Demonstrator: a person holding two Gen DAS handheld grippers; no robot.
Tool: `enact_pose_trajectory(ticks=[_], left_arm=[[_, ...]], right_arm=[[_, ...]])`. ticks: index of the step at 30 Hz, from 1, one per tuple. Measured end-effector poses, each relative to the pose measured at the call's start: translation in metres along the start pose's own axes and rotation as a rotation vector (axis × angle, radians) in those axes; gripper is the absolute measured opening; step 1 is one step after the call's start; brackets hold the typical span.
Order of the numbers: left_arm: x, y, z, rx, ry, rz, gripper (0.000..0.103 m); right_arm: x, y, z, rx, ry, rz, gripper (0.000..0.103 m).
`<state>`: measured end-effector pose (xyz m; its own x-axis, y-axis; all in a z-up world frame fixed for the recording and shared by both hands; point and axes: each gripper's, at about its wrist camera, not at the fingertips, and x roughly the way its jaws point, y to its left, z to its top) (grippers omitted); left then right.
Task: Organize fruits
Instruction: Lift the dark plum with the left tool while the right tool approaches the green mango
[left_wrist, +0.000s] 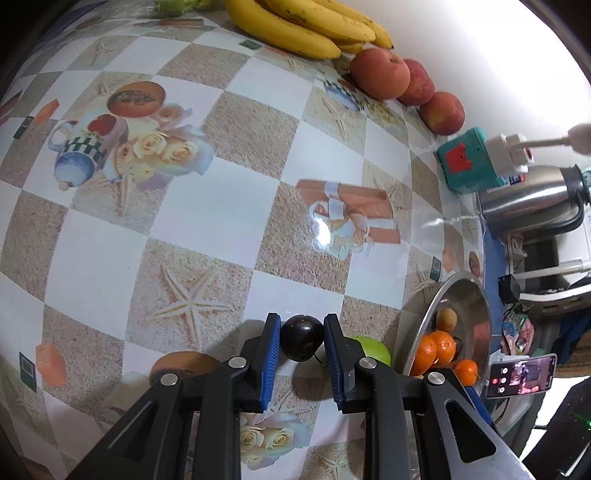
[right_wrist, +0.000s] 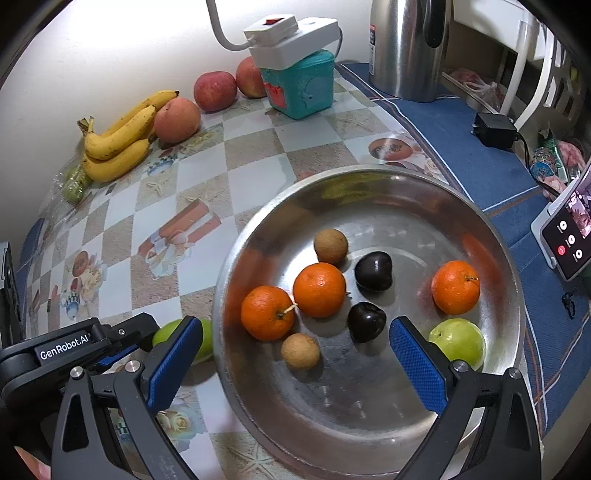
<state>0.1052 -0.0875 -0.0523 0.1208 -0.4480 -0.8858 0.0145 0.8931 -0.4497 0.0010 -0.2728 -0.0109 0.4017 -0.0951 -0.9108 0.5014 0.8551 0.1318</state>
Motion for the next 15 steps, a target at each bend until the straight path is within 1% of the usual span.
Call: enact_pose_trajectory(ticks=[4, 10, 15], left_arm=[[-0.018, 0.009, 0.005, -0.003, -0.058, 0.051, 0.025], [-0.044, 0.031, 0.014, -0.052, -0.13, 0.077, 0.026], [-0.062, 0.041, 0.016, -0.059, -0.178, 0.107, 0.026]], right_arm=[[-0.005, 0.009, 0.001, -0.005, -0.011, 0.041, 0.101], [-0.014, 0.037, 0.0, -0.065, -0.036, 0.131, 0.101], [-0.007, 0.063, -0.008, -0.125, 0.01, 0.178, 0.101]])
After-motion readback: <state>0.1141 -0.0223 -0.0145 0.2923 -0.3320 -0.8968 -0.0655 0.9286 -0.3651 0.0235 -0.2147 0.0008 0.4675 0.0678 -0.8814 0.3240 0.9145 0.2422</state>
